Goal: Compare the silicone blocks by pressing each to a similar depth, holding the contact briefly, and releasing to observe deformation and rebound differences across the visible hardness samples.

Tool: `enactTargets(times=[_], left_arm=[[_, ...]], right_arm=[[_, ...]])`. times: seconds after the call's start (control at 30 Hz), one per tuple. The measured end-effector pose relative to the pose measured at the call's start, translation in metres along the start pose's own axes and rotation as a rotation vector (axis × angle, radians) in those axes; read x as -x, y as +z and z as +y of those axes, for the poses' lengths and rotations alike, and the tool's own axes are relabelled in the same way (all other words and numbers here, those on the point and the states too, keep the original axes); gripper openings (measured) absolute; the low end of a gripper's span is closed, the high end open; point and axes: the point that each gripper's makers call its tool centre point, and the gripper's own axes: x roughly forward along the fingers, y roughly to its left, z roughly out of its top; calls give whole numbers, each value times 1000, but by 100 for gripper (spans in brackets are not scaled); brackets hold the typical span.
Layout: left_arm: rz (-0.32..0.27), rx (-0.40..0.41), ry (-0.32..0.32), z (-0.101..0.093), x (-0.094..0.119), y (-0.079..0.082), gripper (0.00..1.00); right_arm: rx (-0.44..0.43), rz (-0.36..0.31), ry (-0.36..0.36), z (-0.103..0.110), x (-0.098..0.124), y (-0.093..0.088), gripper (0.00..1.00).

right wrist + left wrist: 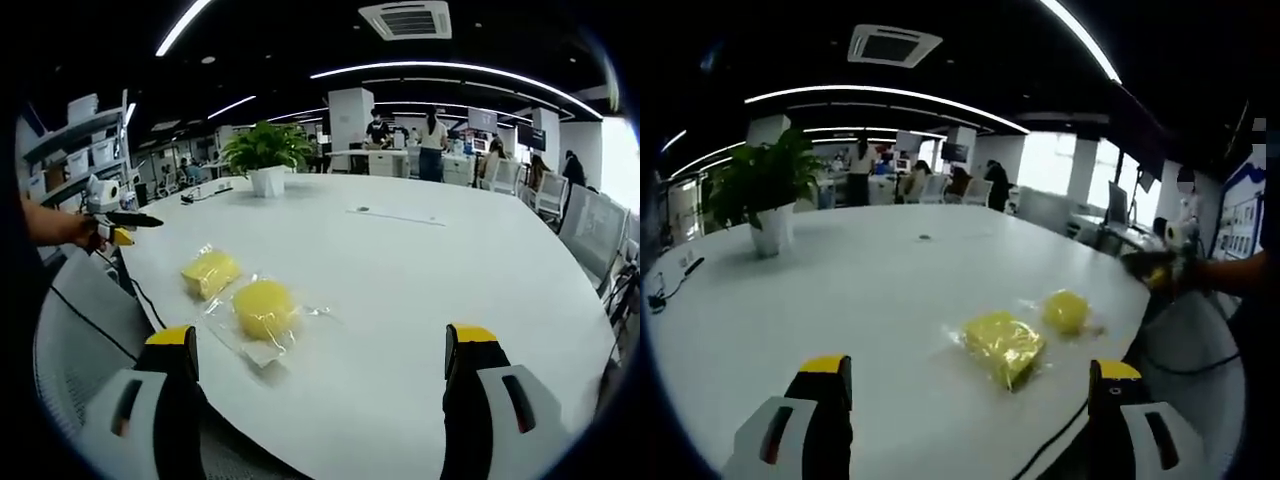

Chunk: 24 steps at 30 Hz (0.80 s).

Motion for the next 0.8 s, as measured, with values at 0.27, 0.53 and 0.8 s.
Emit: enactTargets(times=[0.27, 0.53, 0.8], left_arm=[[14, 51, -48, -15, -8, 6, 100], [21, 88, -95, -33, -25, 33, 100], [53, 175, -202, -61, -50, 58, 100]], right_arm=[[3, 1, 2, 4, 0, 2, 96], [13, 15, 16, 9, -1, 0, 96], [-3, 12, 8, 6, 1, -1, 96]])
